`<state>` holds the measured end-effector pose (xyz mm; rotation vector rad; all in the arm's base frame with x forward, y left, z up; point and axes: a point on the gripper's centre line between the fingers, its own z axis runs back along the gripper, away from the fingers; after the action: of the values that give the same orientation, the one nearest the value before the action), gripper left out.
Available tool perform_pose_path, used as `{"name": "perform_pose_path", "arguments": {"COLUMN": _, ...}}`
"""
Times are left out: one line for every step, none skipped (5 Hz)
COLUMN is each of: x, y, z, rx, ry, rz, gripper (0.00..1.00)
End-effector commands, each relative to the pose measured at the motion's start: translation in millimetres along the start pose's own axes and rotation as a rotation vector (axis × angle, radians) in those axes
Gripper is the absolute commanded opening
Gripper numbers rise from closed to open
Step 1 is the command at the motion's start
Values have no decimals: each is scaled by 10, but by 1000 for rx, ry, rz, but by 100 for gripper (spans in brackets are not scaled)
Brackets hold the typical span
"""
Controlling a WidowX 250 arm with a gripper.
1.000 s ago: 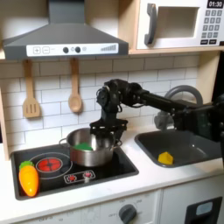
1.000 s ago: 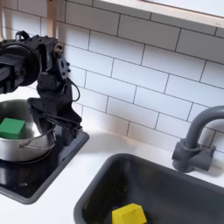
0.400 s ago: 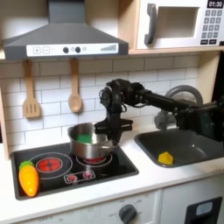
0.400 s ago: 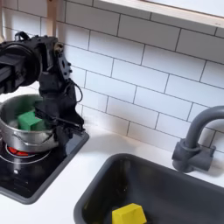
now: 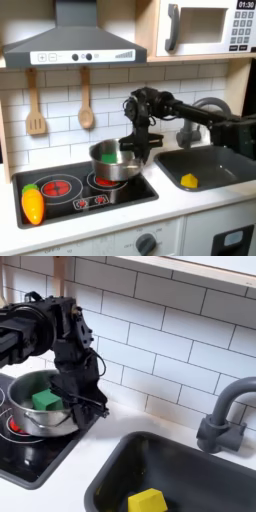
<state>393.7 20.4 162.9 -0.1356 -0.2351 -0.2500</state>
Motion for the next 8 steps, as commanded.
{"name": "perform_pose_path", "arguments": {"x": -108, "y": -295, "z": 7, "rx": -37, "ry": 25, "rz": -31, "gripper": 0}}
{"name": "perform_pose_path", "arguments": {"x": -160, "y": -352, "z": 5, "rx": -38, "ry": 37, "rz": -41, "gripper": 0}}
{"name": "perform_pose_path", "arguments": {"x": -179, "y": -314, "z": 23, "rx": -28, "ry": 31, "rz": -32, "gripper": 100}}
{"name": "perform_pose_path", "arguments": {"x": -184, "y": -324, "z": 74, "rx": -34, "ry": 24, "rz": -22, "gripper": 100}}
{"name": "perform_pose_path", "arguments": {"x": -177, "y": -374, "z": 236, "rx": -21, "ry": -16, "rz": -40, "gripper": 100}}
{"name": "perform_pose_path", "arguments": {"x": -195, "y": -414, "z": 517, "rx": -6, "ry": -80, "rz": -52, "gripper": 100}}
{"name": "perform_pose_path", "arguments": {"x": -242, "y": -381, "z": 731, "rx": 3, "ry": -133, "rz": -36, "gripper": 100}}
{"name": "perform_pose_path", "arguments": {"x": -343, "y": -306, "z": 855, "rx": 1, "ry": -155, "rz": -2, "gripper": 100}}
